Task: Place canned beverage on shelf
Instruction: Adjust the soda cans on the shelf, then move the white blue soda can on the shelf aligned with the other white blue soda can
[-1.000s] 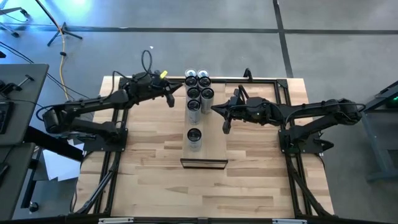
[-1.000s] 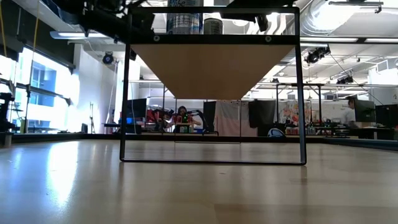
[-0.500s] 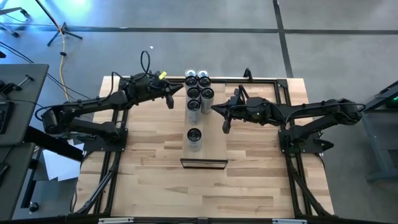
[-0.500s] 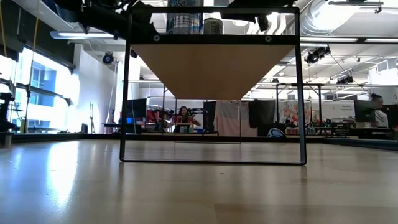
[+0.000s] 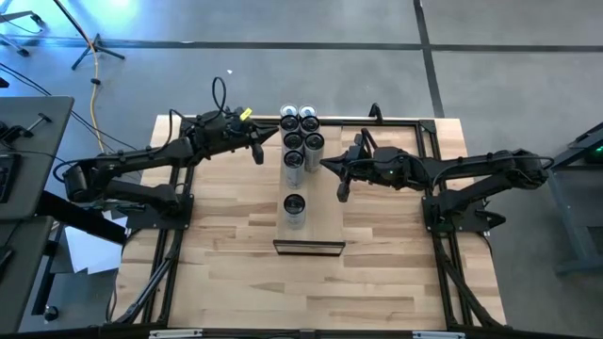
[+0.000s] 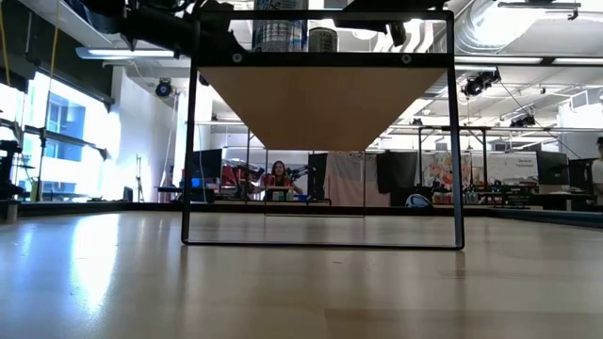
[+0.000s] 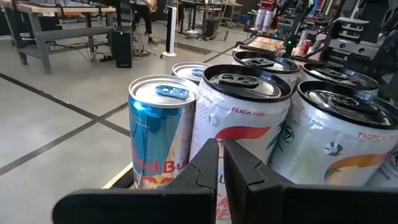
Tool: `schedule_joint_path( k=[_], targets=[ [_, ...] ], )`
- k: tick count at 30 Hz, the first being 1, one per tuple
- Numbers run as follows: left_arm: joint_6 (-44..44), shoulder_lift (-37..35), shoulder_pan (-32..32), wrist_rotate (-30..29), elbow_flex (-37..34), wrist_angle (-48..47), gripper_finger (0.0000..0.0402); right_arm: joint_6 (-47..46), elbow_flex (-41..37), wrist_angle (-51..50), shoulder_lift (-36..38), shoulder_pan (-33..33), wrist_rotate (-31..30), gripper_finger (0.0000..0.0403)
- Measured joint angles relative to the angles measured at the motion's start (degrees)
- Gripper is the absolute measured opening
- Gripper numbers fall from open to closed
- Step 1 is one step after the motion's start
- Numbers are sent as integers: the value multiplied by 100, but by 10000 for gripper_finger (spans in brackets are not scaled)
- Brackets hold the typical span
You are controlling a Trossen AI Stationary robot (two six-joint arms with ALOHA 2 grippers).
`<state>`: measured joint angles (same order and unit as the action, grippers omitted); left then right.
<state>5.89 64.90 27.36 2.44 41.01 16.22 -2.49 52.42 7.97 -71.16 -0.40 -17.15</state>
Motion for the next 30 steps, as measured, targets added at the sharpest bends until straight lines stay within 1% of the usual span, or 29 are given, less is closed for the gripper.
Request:
schedule_joint_path(
  k=[3,6,15,18,21,23,25,28,30],
  targets=[
    [0,0,-3,15,0,46,0,-1,0,2,0,0,0,0],
    [-45,-2,-2,178,0,19,0,19,0,2,0,0,0,0],
    [-59,173,-1,208,0,287,0,20,0,4,0,0,-1,0],
    [-63,127,5,208,-5,126,0,14,0,2,11,0,0,0],
    [-139,-378,37,234,-7,-302,0,12,0,-6,131,0,-2,0],
    [-292,-828,36,238,7,-843,0,2,0,20,273,0,-15,0],
    [-243,-1266,-12,240,-3,-1505,0,-4,0,-10,484,41,-23,0],
    [-52,-1872,-364,240,-4,-2095,0,-125,2,-85,877,222,-208,0],
    [45,-2137,-797,223,-4,-2292,0,-225,2,-256,1107,362,-364,0]
  ],
)
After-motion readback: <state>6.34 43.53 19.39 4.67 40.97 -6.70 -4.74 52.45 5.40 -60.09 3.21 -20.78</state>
